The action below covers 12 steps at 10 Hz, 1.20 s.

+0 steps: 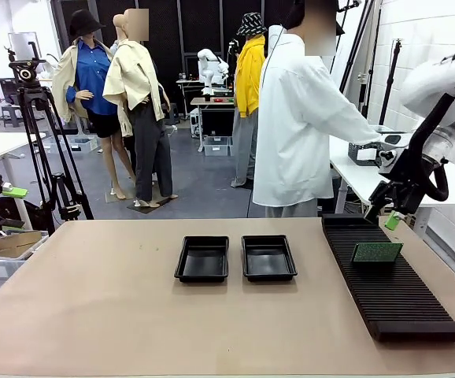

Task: Inspect and transfer BCBs to ESD trays.
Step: Pick up the Blank PCB from the PCB Rack and place it in the left ESD tray.

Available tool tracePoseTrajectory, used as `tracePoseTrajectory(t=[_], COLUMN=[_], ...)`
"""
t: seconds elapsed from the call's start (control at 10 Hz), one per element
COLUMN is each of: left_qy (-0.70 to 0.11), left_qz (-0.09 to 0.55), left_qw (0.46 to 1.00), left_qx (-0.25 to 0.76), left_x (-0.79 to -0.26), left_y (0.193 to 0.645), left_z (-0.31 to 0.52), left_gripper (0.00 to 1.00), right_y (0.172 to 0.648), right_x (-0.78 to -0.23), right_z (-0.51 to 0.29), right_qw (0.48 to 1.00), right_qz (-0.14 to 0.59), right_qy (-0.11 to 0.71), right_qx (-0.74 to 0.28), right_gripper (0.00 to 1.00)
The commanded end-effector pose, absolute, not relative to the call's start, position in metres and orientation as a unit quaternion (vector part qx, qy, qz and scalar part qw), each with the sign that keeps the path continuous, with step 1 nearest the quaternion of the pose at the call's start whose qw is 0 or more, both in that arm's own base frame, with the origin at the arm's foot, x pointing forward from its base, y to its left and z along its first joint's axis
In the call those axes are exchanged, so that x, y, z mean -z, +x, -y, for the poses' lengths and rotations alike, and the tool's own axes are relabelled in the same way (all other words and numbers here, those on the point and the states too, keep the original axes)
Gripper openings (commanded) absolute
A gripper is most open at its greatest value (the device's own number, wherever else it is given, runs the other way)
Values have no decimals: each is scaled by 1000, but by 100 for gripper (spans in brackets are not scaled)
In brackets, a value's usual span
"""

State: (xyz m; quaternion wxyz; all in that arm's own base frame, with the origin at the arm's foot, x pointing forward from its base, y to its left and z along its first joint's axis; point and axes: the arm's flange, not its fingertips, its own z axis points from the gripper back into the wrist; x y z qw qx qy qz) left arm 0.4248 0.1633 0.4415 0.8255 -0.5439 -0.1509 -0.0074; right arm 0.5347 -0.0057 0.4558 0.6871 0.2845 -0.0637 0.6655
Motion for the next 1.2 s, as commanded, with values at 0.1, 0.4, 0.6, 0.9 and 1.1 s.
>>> tracePoseTrajectory(t=[0.1, 0.4, 0.6, 0.9, 1.1], left_qy=[-544, -544, -544, -544, -544], left_qz=[147, 147, 147, 147, 147], left_qw=[826, 826, 826, 826, 826], left_qx=[2, 2, 2, 2, 2], left_x=[-445, -445, -445, -445, -445], left_y=[423, 423, 423, 423, 423], left_z=[-164, -164, -164, -164, -164], left_gripper=[100, 100, 100, 100, 100], right_y=[526, 520, 514, 509, 514], right_x=[-441, -423, -417, -409, -406], right_z=[-3, -14, -13, -11, -9], right_qw=[677, 679, 688, 697, 697], right_qz=[75, 61, 54, 62, 68], right_qy=[171, 80, 45, -17, -12], right_qx=[-712, -727, -723, -714, -713], right_gripper=[100, 100, 100, 100, 100])
